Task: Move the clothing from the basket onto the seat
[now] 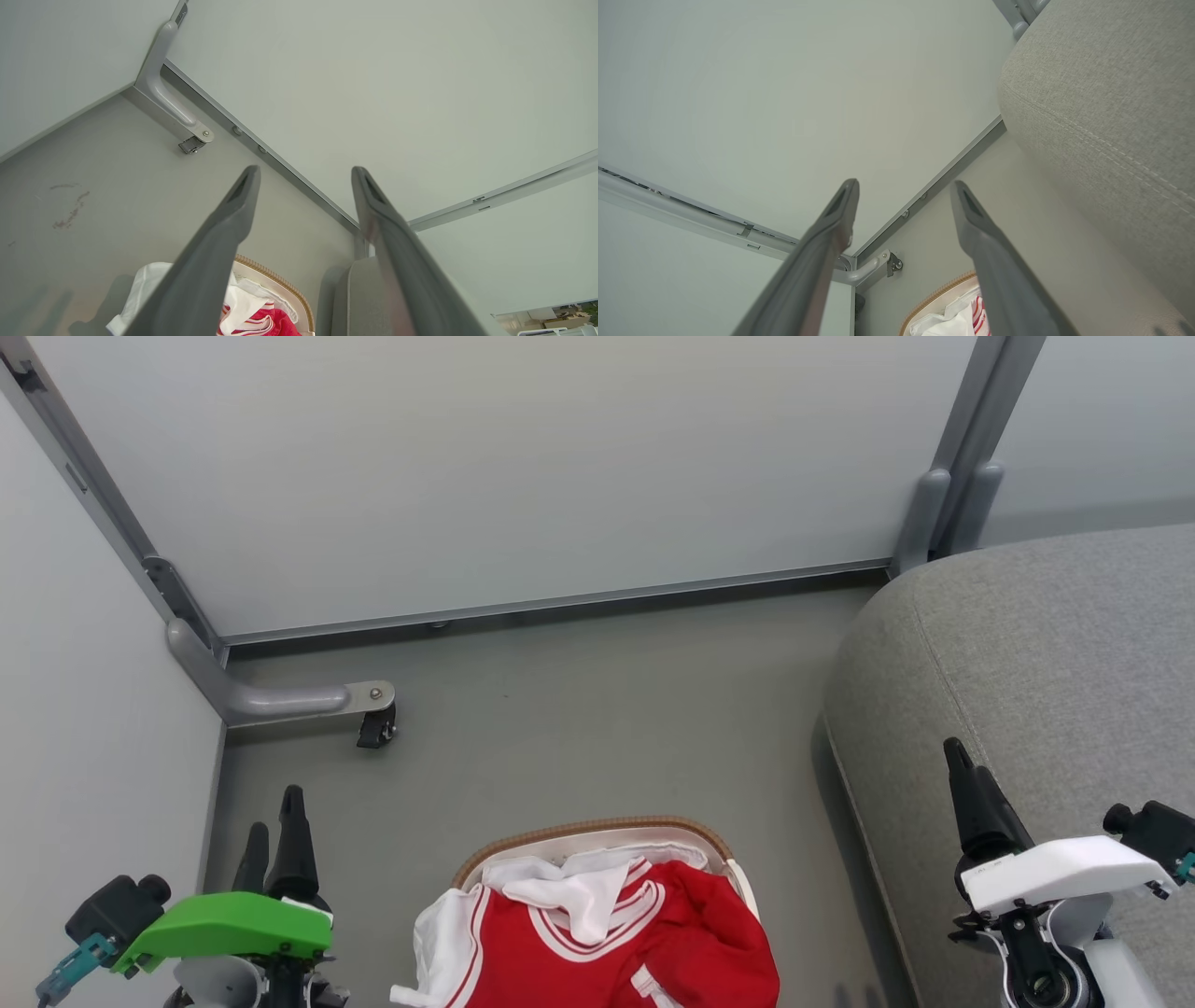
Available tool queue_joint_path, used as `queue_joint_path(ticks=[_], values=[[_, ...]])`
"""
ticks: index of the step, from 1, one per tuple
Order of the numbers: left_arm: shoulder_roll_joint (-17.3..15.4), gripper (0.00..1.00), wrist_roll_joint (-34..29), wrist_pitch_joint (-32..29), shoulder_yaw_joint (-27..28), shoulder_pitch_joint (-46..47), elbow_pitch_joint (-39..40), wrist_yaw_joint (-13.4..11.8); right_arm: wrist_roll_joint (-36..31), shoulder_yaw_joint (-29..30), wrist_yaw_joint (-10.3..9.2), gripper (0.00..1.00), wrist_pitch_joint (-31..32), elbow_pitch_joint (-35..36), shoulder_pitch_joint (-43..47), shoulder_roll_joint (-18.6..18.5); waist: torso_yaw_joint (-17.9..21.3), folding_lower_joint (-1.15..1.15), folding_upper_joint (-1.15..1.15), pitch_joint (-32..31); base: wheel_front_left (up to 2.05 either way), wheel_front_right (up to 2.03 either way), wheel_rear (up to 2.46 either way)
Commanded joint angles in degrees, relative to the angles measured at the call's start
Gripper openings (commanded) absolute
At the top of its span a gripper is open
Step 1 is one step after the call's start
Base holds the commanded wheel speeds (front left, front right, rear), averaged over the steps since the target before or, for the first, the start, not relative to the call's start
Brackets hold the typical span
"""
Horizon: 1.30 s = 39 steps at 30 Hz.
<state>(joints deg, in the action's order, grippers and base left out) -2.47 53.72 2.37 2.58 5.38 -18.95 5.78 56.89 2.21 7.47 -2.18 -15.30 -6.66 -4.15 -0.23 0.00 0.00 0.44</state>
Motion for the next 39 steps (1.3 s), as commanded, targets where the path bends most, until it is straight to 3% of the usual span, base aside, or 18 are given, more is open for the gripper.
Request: queue_joint_path(ticks=[1, 20, 39], values=[[-0.58, 1.00, -2.60, 0.68, -0.44, 1.91, 0.32, -0.29, -2.45, -0.47, 0.02, 1.00, -0.83, 0.54, -1.86, -0.62, -0.02, 0.00, 0.00, 0.01, 0.00, 0.00, 0.00], [-1.46, 1.00, -17.94, 4.17, -4.78, 2.00, -1.97, -2.88, -17.90, -2.47, 0.03, 1.00, -4.37, -0.87, -3.15, -0.38, -0.21, 0.00, 0.00, -0.02, 0.00, 0.00, 0.00], [-1.48, 1.00, -28.66, 7.15, -6.76, -1.01, -1.96, -5.17, -30.33, -2.55, 0.03, 1.00, -7.30, -0.88, -0.81, 0.63, -0.51, 0.00, 0.00, -0.33, 0.00, 0.00, 0.00]])
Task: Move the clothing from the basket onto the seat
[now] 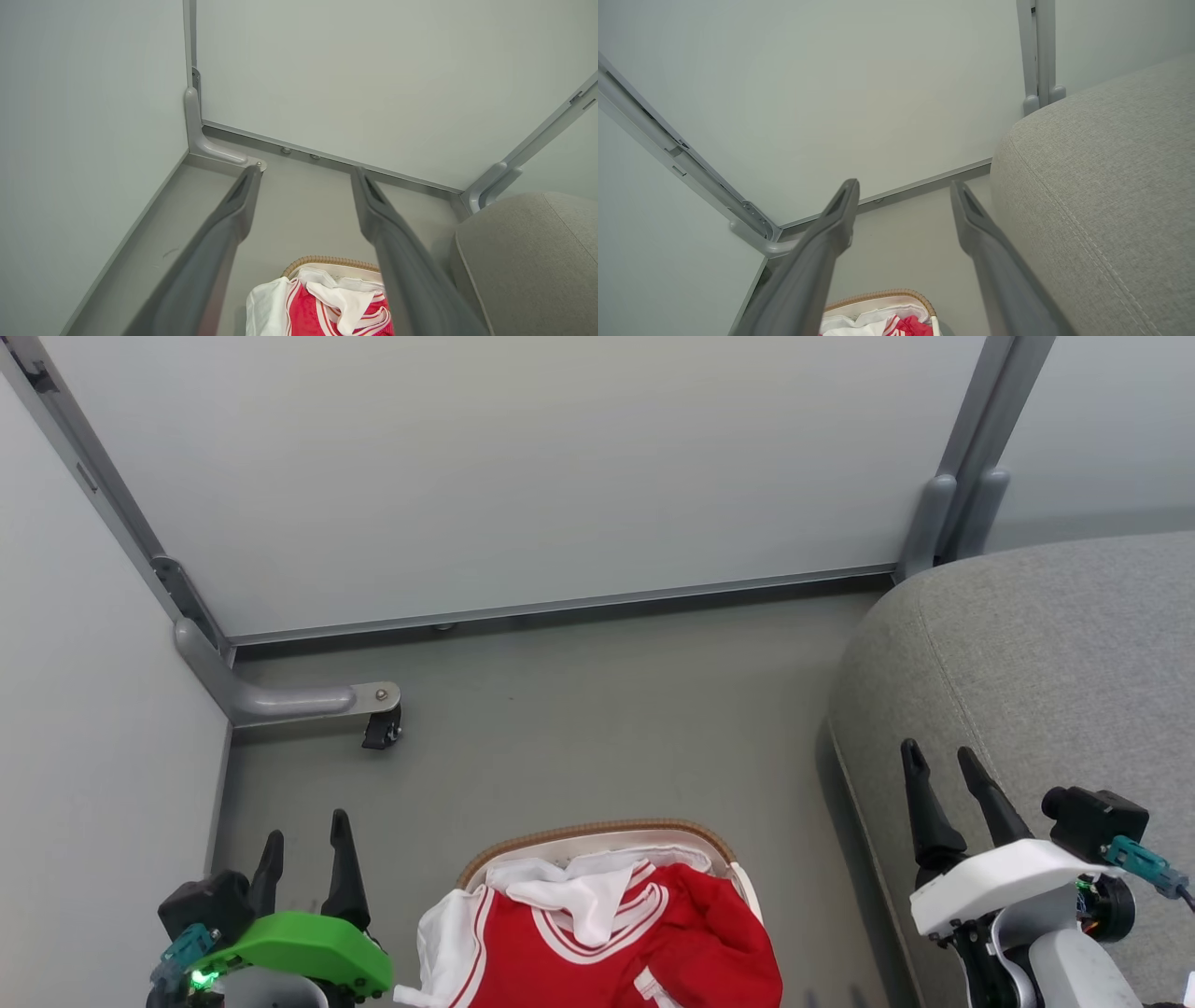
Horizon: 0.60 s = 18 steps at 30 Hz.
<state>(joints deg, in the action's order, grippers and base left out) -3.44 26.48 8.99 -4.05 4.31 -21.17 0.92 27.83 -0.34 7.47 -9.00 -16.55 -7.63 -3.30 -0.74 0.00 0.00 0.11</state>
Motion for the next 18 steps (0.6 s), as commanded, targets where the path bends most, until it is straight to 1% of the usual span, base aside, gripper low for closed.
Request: queue_joint_path(ticks=[1, 18], values=[[-0.49, 1.00, -1.89, 0.60, -0.18, -0.05, 0.28, -0.38, -1.73, -0.03, 0.03, 1.00, -0.60, 0.37, 0.22, -0.20, 0.00, 0.00, 0.00, 0.00, 0.00, 0.00, 0.00], [-0.17, 1.00, -10.77, 2.91, -0.43, -1.10, -0.24, -0.66, -10.77, -0.47, 0.03, 1.00, -2.85, -0.34, 0.36, -0.11, 0.10, 0.00, 0.00, 0.01, 0.00, 0.00, 0.00]])
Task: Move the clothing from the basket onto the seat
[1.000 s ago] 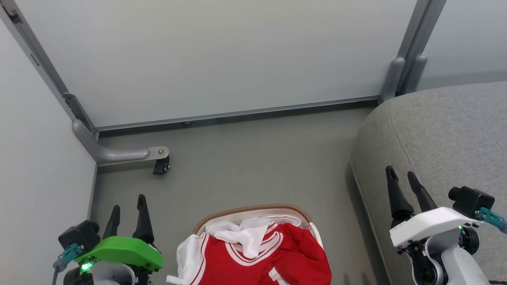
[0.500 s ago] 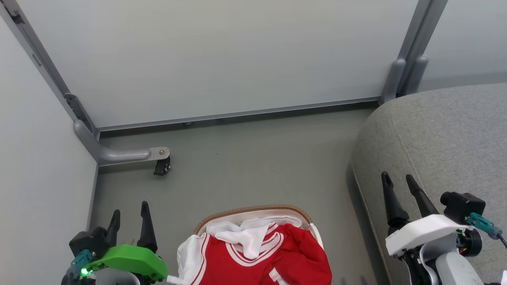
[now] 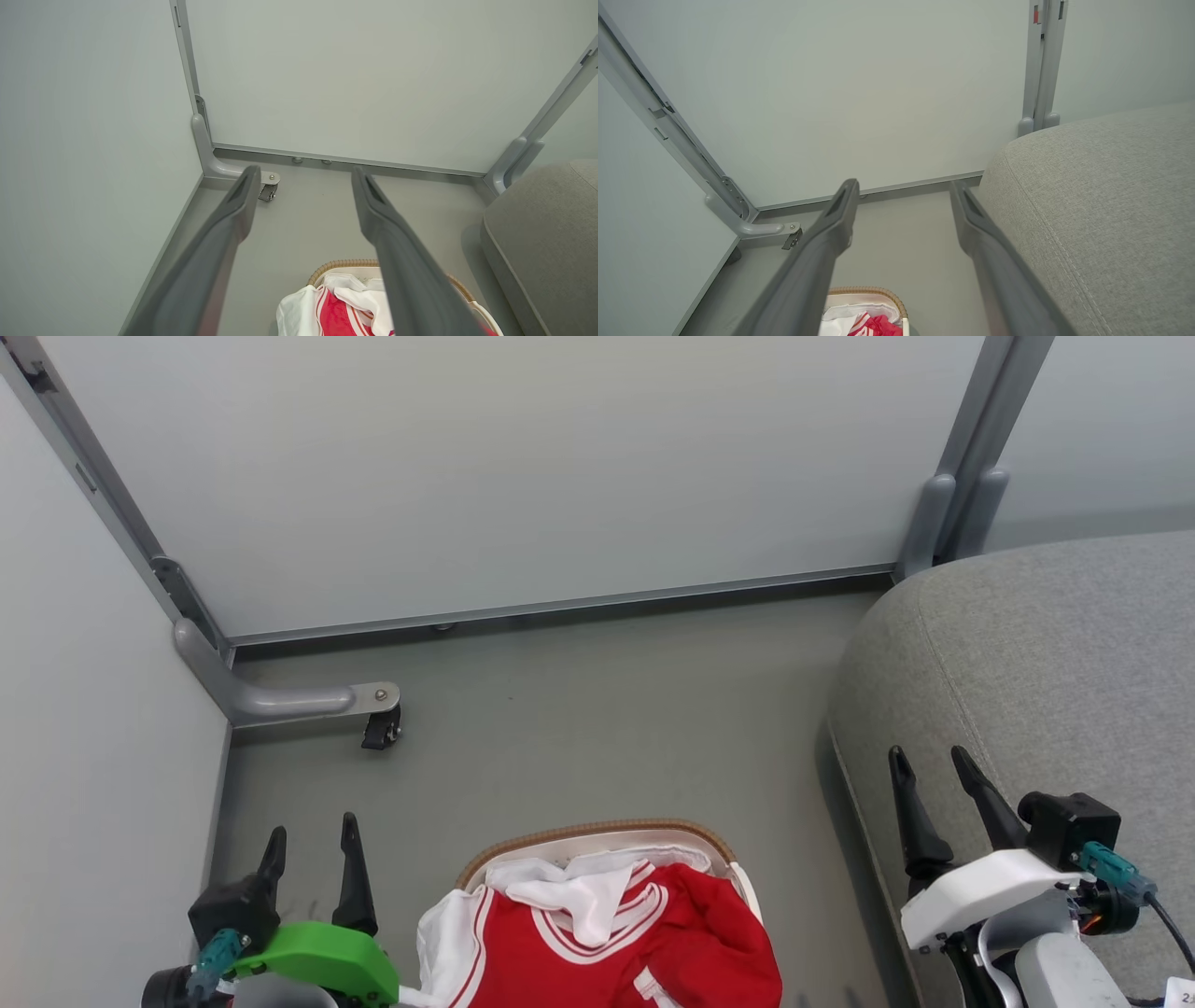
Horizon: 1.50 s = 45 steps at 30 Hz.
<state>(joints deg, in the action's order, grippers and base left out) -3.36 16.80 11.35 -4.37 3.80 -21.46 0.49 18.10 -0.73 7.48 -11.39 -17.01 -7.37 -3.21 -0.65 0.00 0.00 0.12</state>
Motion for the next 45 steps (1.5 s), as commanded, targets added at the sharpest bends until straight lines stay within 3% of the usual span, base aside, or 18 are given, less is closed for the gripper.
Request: queue_joint_path(ticks=[1, 29, 45], values=[[-0.23, 1.00, -1.65, 0.56, -0.11, -0.61, 0.03, -0.21, -1.61, -0.12, 0.02, 1.00, -0.57, 0.04, 0.09, -0.19, 0.00, 0.00, 0.00, 0.00, 0.00, 0.00, 0.00], [0.41, 1.00, -12.61, 3.59, -0.28, -1.93, -0.24, 0.92, -13.40, -0.65, 0.02, 1.00, -3.58, -0.28, -0.61, 0.11, 1.16, 0.00, 0.00, 1.62, 0.00, 0.00, 0.00], [0.39, 1.00, -10.39, 3.82, -4.14, 8.70, -3.56, 3.03, -12.31, -1.05, 0.00, 1.00, -3.87, 6.15, -9.09, 0.21, 4.94, 0.00, 0.00, 17.16, 0.00, 0.00, 0.00]])
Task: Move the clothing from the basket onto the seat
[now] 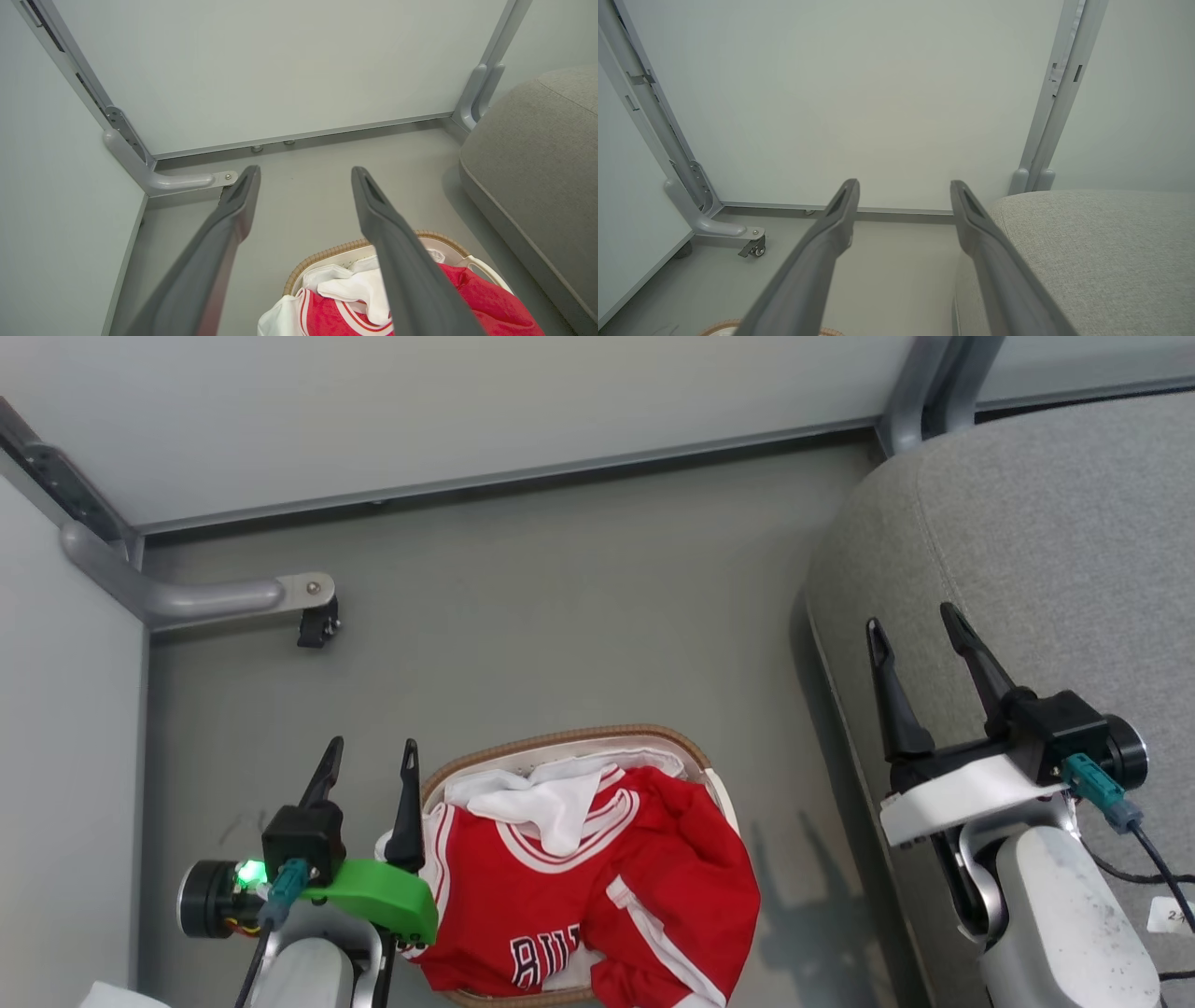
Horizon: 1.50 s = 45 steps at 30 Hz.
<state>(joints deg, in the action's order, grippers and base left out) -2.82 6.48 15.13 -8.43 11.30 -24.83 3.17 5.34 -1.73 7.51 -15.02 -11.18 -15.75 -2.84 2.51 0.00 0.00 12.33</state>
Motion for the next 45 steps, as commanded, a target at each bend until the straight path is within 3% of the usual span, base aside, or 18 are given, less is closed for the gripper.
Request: queue_joint_path(ticks=[1, 22, 34, 45], values=[[-0.16, 1.00, -0.05, 0.04, -0.17, 1.90, -0.57, 0.44, 0.63, -0.24, -0.04, 1.00, -0.24, 0.74, -1.35, -0.20, 2.02, 0.00, 0.00, 5.95, 0.00, 0.00, 0.00], [-0.78, 1.00, -4.14, 0.03, -4.08, 17.33, -11.98, 3.55, 4.52, -2.50, -0.04, 1.00, -0.18, 6.34, -10.11, -0.15, 6.46, 0.00, 0.00, 23.43, 0.00, 0.00, 0.00], [-2.65, 1.00, -8.62, 0.04, -9.36, 23.71, -29.70, 3.78, 5.09, -3.95, -0.04, 1.00, -0.17, 6.76, -10.90, -0.14, 8.04, 0.00, 0.00, 28.33, 0.00, 0.00, 0.00], [-2.27, 1.00, -11.09, -1.87, -18.15, 29.89, -45.89, 4.35, 6.26, -6.04, -0.04, 1.00, -0.17, 7.01, -11.63, -0.15, 9.73, 0.00, 0.00, 32.19, 0.00, 0.00, 0.00]])
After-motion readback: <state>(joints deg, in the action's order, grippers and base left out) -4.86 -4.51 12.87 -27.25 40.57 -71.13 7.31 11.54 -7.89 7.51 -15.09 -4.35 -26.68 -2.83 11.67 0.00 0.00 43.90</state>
